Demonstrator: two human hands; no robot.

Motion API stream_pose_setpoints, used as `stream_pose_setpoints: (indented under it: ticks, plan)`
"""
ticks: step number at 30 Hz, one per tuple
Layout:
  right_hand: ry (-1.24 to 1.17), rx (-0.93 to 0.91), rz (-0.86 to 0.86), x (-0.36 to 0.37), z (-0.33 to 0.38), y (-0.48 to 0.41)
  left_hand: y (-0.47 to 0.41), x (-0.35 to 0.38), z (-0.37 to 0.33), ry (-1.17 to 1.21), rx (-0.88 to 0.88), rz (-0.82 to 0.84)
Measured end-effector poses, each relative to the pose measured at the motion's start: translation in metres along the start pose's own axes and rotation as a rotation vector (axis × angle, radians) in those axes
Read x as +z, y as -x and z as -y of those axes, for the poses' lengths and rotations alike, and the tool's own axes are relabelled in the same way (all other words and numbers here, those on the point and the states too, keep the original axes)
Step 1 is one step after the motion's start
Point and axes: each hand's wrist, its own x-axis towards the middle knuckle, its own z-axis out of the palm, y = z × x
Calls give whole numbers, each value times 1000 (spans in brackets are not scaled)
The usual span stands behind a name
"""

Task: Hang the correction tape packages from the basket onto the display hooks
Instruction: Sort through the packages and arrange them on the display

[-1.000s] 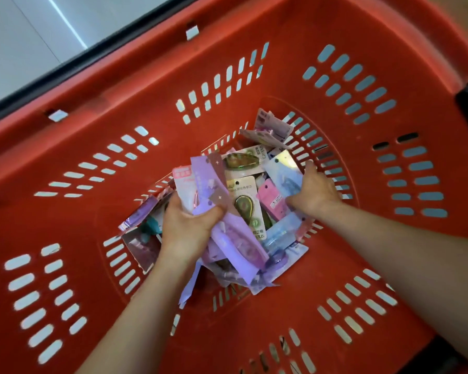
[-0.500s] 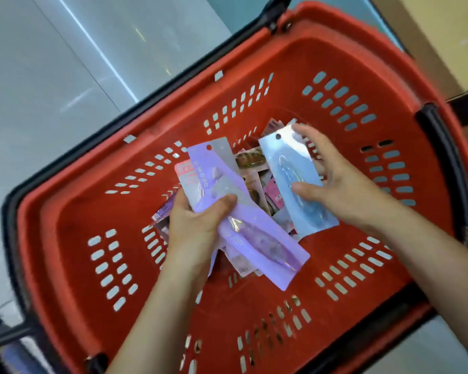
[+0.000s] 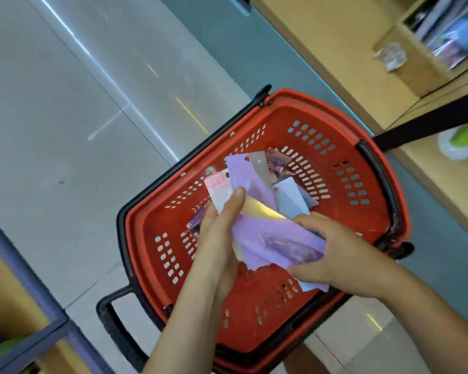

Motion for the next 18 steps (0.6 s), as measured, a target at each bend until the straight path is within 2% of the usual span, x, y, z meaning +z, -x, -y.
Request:
stream_pose_setpoints:
  ticks: [3, 6, 9, 11, 13, 15, 18]
  plan:
    - [122, -46, 4, -6, 12, 15, 17, 7, -16, -132, -34, -12]
    - [242, -67, 24, -10, 22, 32, 29, 10, -31, -295, -24, 57]
    - [271, -61, 53, -14, 32, 44, 41, 17, -41, -444, 10, 60]
    - [274, -65, 63, -17, 37, 48, 48, 22, -42, -522, 123, -29]
    - [268, -58, 66, -20, 43, 52, 56, 22, -44, -555, 333, -66]
    - [295, -55, 82, -21, 48, 56, 61, 18, -48, -643, 484, 13]
    - [363, -61, 84, -19, 54, 60, 68, 23, -59, -864, 543, 149]
